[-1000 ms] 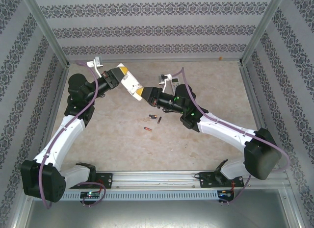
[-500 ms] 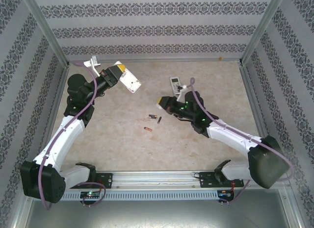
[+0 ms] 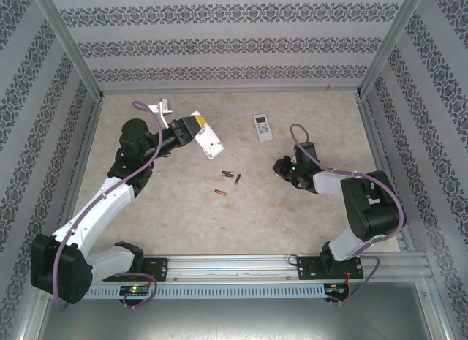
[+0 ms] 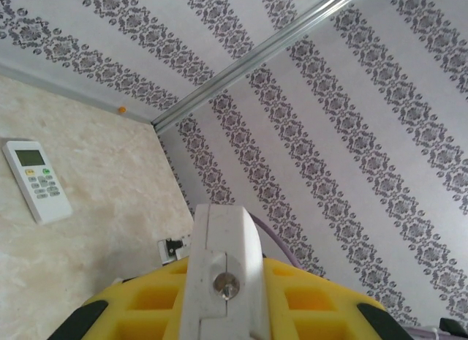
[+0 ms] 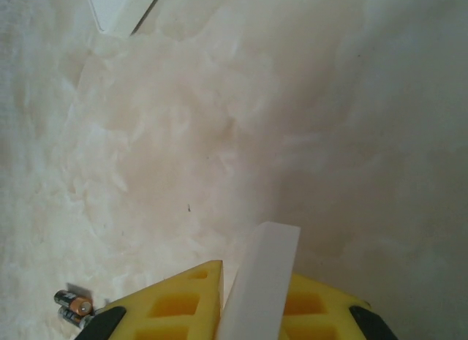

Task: Load the batteries into the remote control

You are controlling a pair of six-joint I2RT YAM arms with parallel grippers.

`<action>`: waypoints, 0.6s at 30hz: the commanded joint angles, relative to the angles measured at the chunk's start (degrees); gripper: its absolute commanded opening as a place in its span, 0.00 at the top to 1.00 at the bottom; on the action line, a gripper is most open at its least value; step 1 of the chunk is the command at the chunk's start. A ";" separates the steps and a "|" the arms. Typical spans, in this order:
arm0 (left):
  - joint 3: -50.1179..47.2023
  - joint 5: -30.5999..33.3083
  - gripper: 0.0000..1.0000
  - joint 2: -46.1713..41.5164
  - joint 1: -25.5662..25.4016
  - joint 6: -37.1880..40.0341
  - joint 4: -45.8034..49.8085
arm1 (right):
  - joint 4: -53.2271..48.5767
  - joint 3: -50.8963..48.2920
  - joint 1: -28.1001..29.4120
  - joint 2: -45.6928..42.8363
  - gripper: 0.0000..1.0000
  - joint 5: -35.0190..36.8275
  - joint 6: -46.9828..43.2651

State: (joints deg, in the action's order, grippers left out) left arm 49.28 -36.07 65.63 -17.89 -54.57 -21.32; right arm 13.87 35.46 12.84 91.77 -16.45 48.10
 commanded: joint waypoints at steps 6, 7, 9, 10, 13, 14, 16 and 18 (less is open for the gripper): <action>-0.25 1.86 1.00 0.60 -3.01 2.51 -0.16 | -11.89 -4.37 -4.39 -11.86 0.53 13.94 4.43; -0.03 2.05 1.00 0.61 -3.13 2.66 0.10 | -13.50 -4.39 -4.52 -15.20 0.48 15.46 4.20; 0.48 2.49 1.00 0.81 -3.70 2.96 0.92 | -13.64 -4.11 -3.64 -23.57 0.38 16.70 -0.08; 0.65 2.69 1.00 0.81 -3.87 2.98 1.25 | -12.43 -3.85 -2.77 -27.05 0.36 16.49 -3.43; 1.21 2.87 1.00 1.00 -4.94 3.32 1.39 | -5.80 -2.05 2.76 -36.11 0.30 11.33 -20.18; 1.41 2.99 1.00 1.23 -5.28 3.34 1.42 | -4.12 -1.18 6.03 -38.07 0.29 9.37 -26.97; 1.71 3.09 1.00 1.49 -5.81 3.49 1.36 | -3.92 1.25 13.46 -40.00 0.22 7.10 -40.18; 2.18 3.19 1.00 1.72 -6.42 3.74 1.31 | -5.92 4.71 20.97 -39.14 0.12 7.41 -50.23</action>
State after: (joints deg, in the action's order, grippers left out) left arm 49.08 -33.52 67.16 -23.18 -52.62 -19.59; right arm 7.53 36.62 27.31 52.10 -6.37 19.29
